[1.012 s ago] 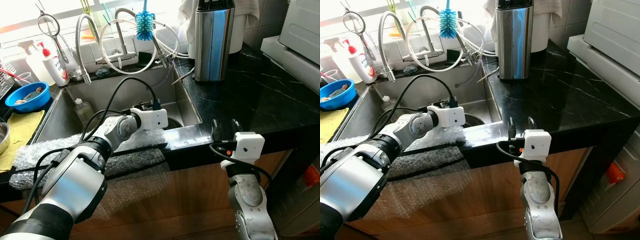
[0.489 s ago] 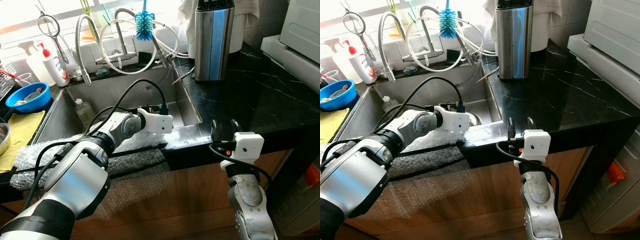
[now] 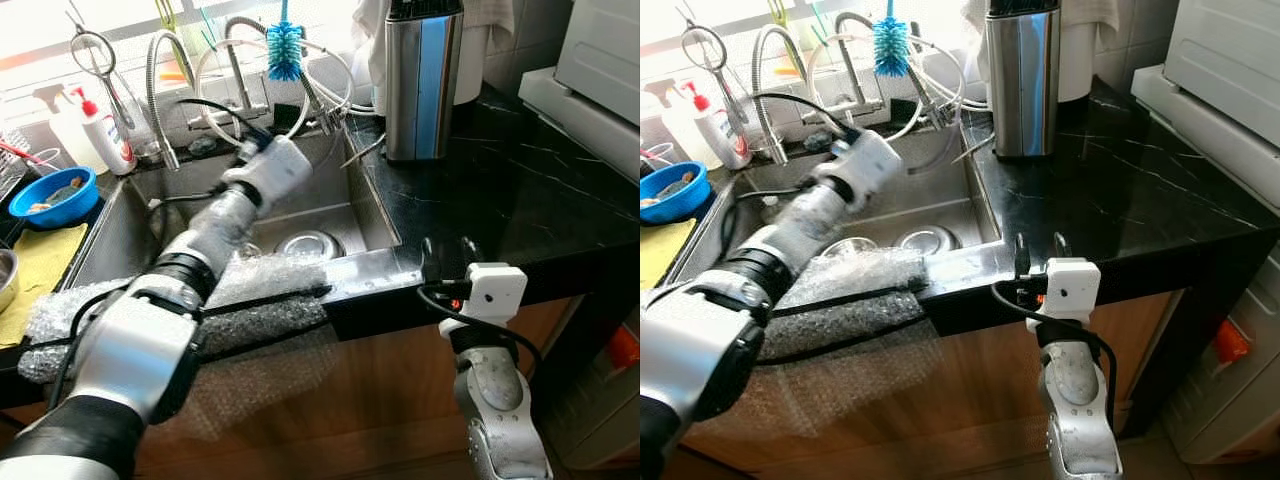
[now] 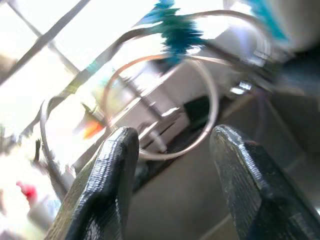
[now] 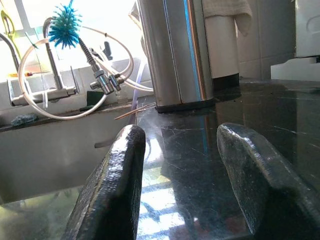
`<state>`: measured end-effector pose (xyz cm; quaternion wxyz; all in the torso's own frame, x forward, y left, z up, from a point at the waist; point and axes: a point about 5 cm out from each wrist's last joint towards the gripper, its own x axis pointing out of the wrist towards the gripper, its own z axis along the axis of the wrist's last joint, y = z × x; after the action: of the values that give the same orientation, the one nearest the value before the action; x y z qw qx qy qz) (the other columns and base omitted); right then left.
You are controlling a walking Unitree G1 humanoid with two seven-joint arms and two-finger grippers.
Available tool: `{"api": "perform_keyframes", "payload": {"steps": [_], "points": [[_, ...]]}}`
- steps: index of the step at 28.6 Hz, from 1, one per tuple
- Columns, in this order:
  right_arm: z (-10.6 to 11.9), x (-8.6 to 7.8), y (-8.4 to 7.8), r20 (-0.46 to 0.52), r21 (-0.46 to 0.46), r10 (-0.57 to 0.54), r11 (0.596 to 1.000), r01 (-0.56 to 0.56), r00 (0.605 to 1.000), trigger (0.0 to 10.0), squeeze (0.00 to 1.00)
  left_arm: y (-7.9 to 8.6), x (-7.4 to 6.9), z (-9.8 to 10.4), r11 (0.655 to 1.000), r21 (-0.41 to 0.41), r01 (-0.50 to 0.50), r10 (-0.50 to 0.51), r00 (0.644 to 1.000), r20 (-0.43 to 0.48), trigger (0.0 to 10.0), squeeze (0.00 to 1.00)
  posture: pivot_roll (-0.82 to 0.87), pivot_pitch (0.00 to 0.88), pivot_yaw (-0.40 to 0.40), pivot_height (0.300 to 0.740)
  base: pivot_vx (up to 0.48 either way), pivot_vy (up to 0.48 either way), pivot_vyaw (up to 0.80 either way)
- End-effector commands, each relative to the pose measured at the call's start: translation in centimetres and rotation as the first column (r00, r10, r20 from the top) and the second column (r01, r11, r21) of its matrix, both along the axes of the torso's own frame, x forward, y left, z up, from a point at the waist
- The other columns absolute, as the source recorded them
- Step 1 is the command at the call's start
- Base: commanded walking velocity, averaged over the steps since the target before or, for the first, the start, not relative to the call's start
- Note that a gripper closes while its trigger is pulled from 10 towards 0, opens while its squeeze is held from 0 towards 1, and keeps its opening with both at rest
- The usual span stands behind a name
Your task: Kitchen organization
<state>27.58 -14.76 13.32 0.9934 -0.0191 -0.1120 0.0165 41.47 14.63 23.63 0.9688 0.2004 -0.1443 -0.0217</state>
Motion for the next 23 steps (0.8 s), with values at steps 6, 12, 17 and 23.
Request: {"api": "perform_keyframes", "payload": {"steps": [6, 12, 17, 23], "points": [[0.5, 0.1, 0.5, 0.023, 0.008, 0.014, 1.000, -0.014, 1.000, 10.0, 0.00, 5.6, -1.9, -1.3, 0.967, -0.249, -0.053, 0.080, 0.992, 0.101, 10.0, 0.00, -0.17, 0.000, 0.199, 0.740, 0.000, 0.000, 0.00], [0.5, 0.2, 0.4, 0.025, 0.008, 0.017, 1.000, -0.017, 1.000, 10.0, 0.00, 8.6, -4.3, -2.1, 0.965, -0.252, -0.071, 0.121, 0.974, 0.191, 10.0, 0.00, -0.15, 0.000, 0.191, 0.740, 0.000, 0.000, 0.00], [0.7, 0.4, 0.3, 0.029, 0.004, 0.023, 1.000, -0.024, 0.999, 10.0, 0.00, 10.4, -7.3, -3.1, 0.963, -0.248, -0.103, 0.160, 0.962, 0.221, 10.0, 0.00, -0.14, 0.000, 0.186, 0.740, 0.000, 0.000, 0.00], [1.1, 0.6, -0.1, 0.043, 0.001, 0.010, 1.000, -0.010, 0.999, 10.0, 0.00, 10.0, -9.8, -5.4, 0.959, -0.260, -0.110, 0.158, 0.973, 0.171, 10.0, 0.00, -0.14, 0.000, 0.191, 0.740, 0.000, 0.000, 0.00]]}}
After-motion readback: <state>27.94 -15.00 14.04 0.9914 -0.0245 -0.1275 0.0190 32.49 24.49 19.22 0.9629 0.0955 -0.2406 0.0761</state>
